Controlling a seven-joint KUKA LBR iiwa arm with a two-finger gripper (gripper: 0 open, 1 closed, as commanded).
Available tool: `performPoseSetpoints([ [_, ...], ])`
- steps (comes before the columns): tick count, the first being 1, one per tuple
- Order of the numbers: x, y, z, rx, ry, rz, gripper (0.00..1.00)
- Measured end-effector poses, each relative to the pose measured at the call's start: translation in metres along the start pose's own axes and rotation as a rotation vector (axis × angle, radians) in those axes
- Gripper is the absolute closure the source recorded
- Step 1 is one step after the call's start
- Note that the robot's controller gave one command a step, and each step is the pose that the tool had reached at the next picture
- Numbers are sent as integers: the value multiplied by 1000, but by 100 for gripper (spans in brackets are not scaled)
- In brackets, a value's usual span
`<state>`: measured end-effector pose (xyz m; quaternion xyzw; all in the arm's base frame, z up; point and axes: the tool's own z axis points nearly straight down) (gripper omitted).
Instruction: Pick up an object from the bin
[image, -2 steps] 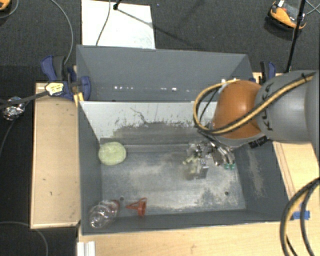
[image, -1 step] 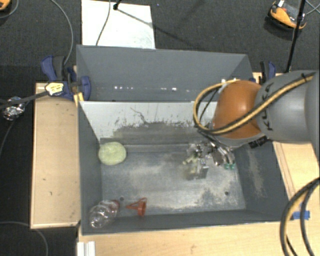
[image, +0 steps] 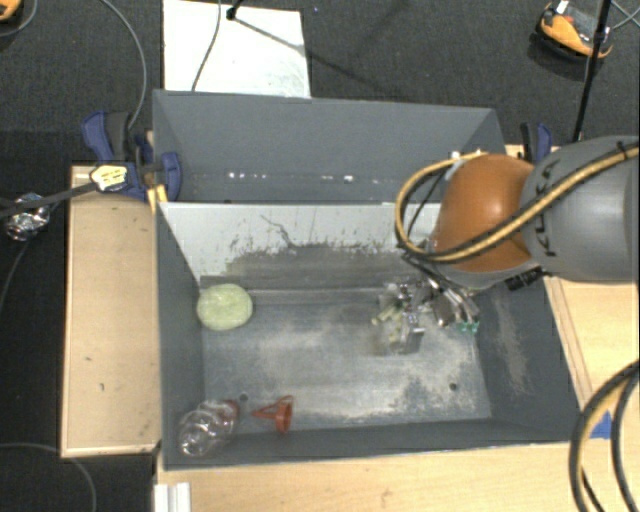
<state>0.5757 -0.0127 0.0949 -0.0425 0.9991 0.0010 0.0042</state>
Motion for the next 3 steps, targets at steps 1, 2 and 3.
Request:
performPoseSetpoints([
  [1,-2,-7,-10,0,-3,-7,100],
  [2,-6,-18,6,0,-3,-51,100],
  [3,15,-49,-163,4,-11,-265,100],
])
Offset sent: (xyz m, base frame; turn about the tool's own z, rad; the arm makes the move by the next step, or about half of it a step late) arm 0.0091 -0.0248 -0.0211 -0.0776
